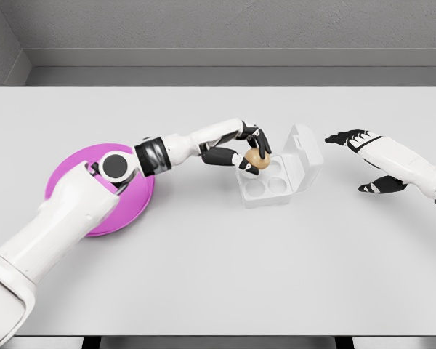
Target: Pack egg into the box and close the box lid
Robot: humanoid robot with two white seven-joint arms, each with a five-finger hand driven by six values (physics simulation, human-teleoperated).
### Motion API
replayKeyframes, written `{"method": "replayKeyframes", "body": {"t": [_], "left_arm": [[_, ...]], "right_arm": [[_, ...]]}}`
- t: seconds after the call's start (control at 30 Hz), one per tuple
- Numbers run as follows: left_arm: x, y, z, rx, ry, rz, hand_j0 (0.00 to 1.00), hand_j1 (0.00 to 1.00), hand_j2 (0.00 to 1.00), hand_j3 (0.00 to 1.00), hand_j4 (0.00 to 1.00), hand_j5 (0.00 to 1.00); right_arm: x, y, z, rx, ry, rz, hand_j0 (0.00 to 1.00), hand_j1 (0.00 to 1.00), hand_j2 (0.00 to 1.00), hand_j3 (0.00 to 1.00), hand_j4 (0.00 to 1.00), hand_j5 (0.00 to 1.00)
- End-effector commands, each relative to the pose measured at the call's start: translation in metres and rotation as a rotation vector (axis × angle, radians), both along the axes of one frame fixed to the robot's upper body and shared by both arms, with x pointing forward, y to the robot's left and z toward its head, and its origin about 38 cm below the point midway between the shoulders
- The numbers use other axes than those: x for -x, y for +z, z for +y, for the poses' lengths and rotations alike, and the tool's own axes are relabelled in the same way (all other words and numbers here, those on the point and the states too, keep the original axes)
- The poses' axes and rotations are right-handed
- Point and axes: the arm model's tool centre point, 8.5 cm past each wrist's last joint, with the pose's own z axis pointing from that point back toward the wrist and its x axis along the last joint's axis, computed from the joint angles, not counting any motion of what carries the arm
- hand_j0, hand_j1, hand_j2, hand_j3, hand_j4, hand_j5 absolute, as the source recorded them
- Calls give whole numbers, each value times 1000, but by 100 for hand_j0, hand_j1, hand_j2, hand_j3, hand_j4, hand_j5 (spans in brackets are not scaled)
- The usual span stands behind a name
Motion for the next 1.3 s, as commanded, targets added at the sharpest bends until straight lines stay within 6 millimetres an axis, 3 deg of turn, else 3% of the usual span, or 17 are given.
{"method": "replayKeyframes", "body": {"t": [0.0,1.03,1.17,1.23,1.27], "left_arm": [[-2,-6,-2,1,11,22,32,32,32,32,32,32],[0,-33,-9,-41,29,99,35,35,35,35,35,35],[0,-34,-9,-42,29,100,40,40,40,40,40,40],[1,-36,-9,-58,26,93,54,54,54,54,54,54],[1,-36,-9,-61,26,90,54,54,54,54,54,54]], "right_arm": [[0,1,-1,-5,-3,0,100,100,100,100,100,100],[0,1,-1,-5,-2,-1,100,100,100,100,100,100],[0,1,-1,-5,-2,-1,100,100,100,100,100,100],[0,1,-1,-5,-2,-1,100,100,100,100,100,100],[0,1,-1,-5,-2,-1,100,100,100,100,100,100]]}}
